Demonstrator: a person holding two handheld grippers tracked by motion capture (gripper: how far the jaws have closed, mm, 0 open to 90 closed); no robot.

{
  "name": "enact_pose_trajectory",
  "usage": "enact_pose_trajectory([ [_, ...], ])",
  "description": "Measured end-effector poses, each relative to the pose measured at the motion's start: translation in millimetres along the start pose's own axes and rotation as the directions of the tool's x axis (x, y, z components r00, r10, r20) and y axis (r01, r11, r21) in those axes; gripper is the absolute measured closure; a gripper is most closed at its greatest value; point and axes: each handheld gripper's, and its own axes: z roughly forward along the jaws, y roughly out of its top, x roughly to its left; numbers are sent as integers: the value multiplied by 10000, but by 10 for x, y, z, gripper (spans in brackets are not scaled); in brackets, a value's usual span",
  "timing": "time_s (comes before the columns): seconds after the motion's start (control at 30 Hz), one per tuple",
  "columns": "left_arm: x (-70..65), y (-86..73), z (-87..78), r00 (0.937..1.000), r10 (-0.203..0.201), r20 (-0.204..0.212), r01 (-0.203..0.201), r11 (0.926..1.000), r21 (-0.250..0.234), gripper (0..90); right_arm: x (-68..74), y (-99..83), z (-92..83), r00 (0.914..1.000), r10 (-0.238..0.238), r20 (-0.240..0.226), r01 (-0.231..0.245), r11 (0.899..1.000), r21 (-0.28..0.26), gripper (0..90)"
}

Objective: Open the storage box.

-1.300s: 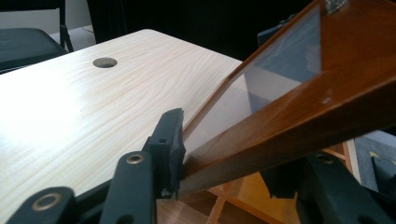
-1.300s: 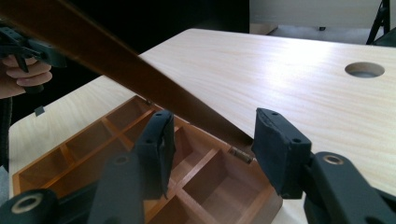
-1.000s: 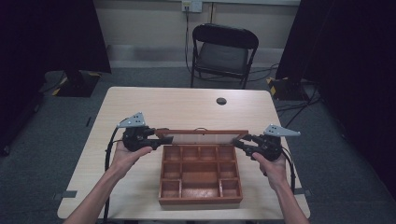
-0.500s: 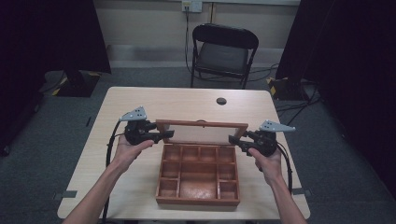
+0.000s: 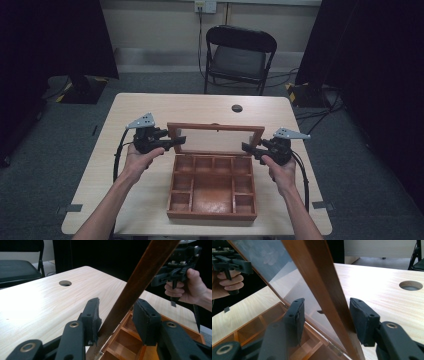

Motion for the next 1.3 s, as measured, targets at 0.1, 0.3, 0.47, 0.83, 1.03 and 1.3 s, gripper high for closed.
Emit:
enact_pose_trajectory([
  [0.1, 12, -41, -1, 9999, -112, -43, 112, 9999, 123, 571, 3, -17, 1, 10000, 3, -13, -3, 10000, 20, 465],
  [0.3, 78, -169, 15, 9975, -606, -351, 610, 9981, 91, 576, -20, -41, 33, 9999, 44, 162, -44, 10000, 31, 466],
  [0.47, 107, -202, 33, 9967, -689, -435, 696, 9975, 151, 581, -32, -69, 65, 9994, 189, 292, -191, 9998, 81, 466],
  [0.83, 126, -255, 87, 9940, -783, -758, 810, 9962, 324, 585, -54, -92, 107, 9982, 375, 477, -381, 9992, 114, 461],
  [1.03, 139, -267, 101, 9936, -705, -881, 731, 9970, 267, 586, -71, -120, 139, 9966, 571, 591, -584, 9981, 207, 460],
  [1.3, 191, -371, 179, 9904, -922, -1032, 1008, 9916, 814, 580, -78, -127, 159, 9955, 635, 699, -654, 9975, 253, 457],
])
